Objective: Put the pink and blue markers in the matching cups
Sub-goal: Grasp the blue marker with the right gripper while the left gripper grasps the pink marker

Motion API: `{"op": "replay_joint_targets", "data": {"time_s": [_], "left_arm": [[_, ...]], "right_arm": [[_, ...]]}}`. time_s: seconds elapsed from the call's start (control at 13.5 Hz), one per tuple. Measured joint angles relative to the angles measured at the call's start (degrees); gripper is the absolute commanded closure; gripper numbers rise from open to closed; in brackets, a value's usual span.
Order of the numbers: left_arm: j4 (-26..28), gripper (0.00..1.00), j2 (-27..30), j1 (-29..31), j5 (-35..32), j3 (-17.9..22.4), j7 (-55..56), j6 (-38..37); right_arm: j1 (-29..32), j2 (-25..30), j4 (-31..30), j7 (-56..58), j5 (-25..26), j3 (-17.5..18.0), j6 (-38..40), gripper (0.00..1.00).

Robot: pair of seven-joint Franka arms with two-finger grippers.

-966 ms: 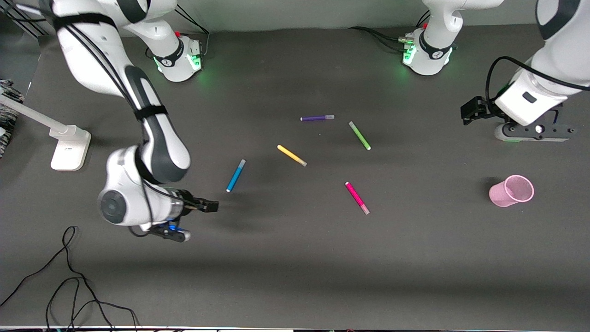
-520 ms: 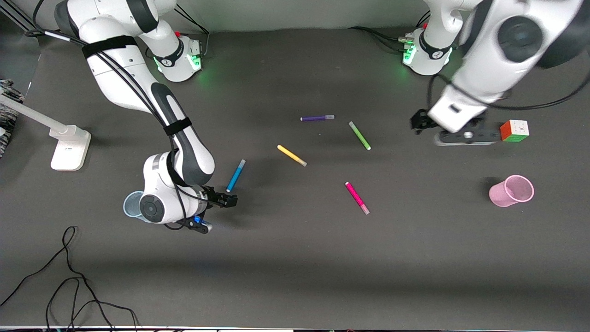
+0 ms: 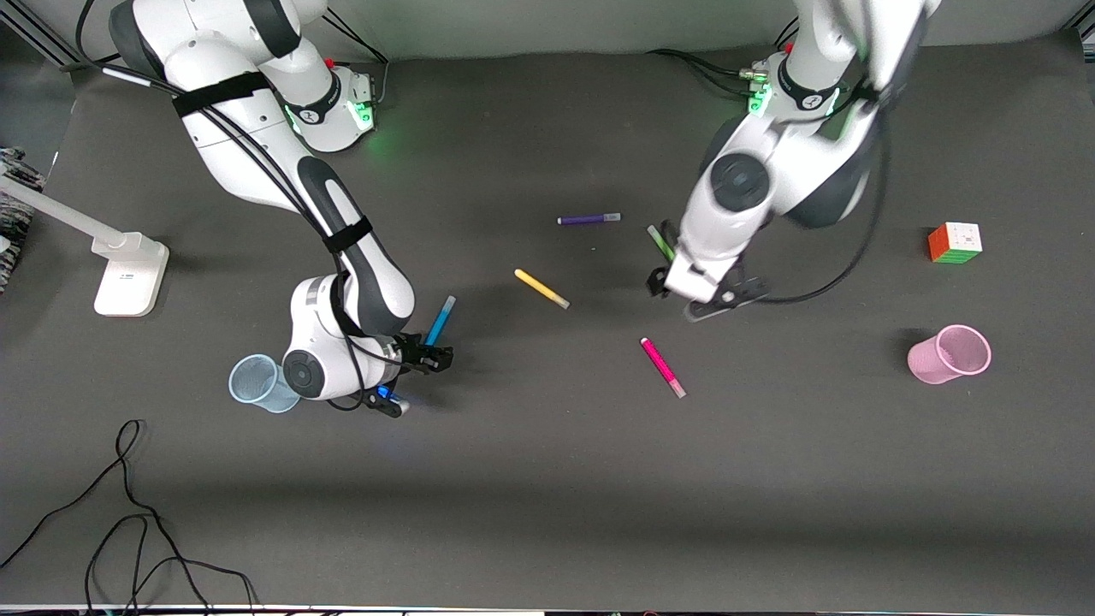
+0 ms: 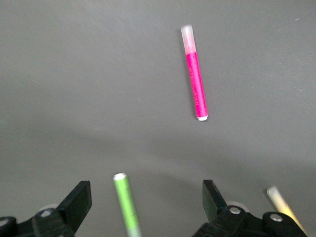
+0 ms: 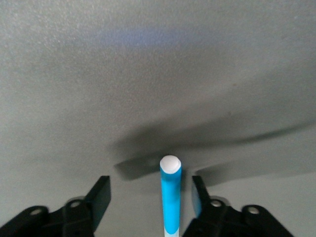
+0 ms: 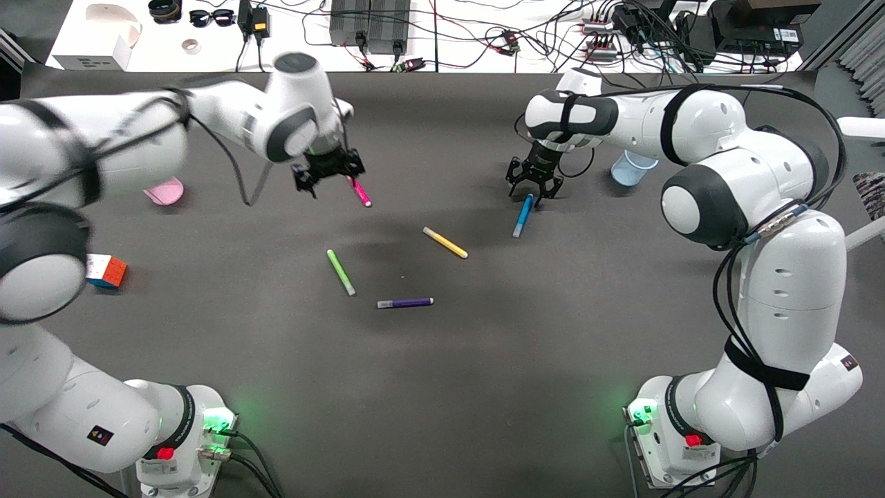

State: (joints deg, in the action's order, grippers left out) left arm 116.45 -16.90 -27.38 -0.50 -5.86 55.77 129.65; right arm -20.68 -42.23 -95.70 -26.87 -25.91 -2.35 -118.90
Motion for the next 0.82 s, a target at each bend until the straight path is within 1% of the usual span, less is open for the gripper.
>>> {"op": "replay_joint_targets", "data": {"time_s": [0.07,0.3,0.45,0.59,0.67,0.74,0.82], "left_arm": [[-1.7,0.02,-3.5,-0.5,0.0,0.0,2.2,1.0],[-9.6,0.04,-12.2,-0.7,0.0,0.1,7.2,1.4],[-14.6,0.09,-17.2,-0.7,0.0,0.2,9.7,1.4],[-17.8,0.16,-21.0,-0.7,-0.1,0.2,10.8,2.0],[-18.4,0.24,-22.1,-0.7,-0.1,0.2,11.2,2.9],[-18.6,0.32,-22.8,-0.7,-0.1,0.2,11.4,3.2],[-18.8,0.43,-23.1,-0.7,-0.1,0.2,11.6,3.3]], "right_arm": [[0.0,0.0,-0.2,0.0,0.0,-0.1,-0.2,1.00],[0.3,0.3,-0.3,-0.1,0.0,-0.4,-0.1,1.00],[0.3,0.5,-0.2,-0.1,-0.1,-0.6,-0.3,1.00],[0.2,1.8,0.3,-0.3,0.2,-1.4,0.0,1.00],[0.2,3.3,1.0,-0.3,1.5,-2.2,1.4,1.00],[0.2,5.3,1.7,-0.3,4.8,-3.4,3.1,1.00],[0.2,7.9,2.2,-0.3,9.2,-4.5,3.8,1.00]]}}
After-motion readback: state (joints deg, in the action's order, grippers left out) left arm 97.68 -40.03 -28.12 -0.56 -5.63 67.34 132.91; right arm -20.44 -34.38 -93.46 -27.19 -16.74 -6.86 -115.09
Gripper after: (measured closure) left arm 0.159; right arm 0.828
